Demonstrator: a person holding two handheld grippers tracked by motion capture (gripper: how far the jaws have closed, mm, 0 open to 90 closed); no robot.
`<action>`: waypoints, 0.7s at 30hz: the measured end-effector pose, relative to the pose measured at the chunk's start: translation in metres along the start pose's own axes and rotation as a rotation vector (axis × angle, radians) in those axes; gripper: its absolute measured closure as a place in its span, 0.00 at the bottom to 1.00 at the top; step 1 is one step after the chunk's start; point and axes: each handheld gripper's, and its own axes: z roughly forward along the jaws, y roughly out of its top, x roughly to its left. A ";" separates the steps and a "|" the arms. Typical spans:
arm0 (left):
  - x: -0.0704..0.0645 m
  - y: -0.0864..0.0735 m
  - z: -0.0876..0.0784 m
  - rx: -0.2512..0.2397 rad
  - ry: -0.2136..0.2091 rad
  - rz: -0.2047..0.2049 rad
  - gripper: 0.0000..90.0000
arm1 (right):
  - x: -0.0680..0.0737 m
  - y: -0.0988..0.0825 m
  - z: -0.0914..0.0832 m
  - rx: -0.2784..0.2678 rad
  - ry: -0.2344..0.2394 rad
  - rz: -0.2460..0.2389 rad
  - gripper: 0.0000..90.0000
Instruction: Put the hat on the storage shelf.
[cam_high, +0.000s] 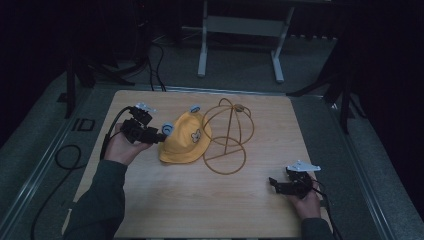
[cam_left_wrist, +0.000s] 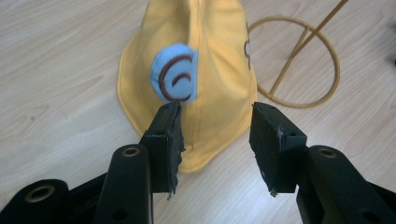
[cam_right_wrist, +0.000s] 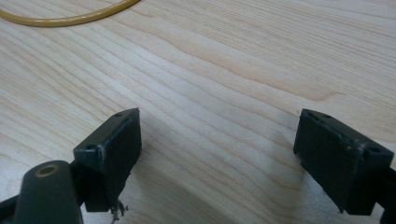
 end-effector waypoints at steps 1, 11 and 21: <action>0.000 0.001 0.001 -0.002 -0.001 0.001 0.59 | 0.000 0.000 0.000 -0.001 0.000 0.000 0.17; -0.001 0.014 0.006 -0.008 -0.008 0.017 0.57 | 0.000 0.000 0.000 0.000 0.000 0.000 0.17; -0.007 0.027 0.009 -0.031 -0.007 0.046 0.54 | 0.000 0.000 0.000 0.000 0.000 0.000 0.17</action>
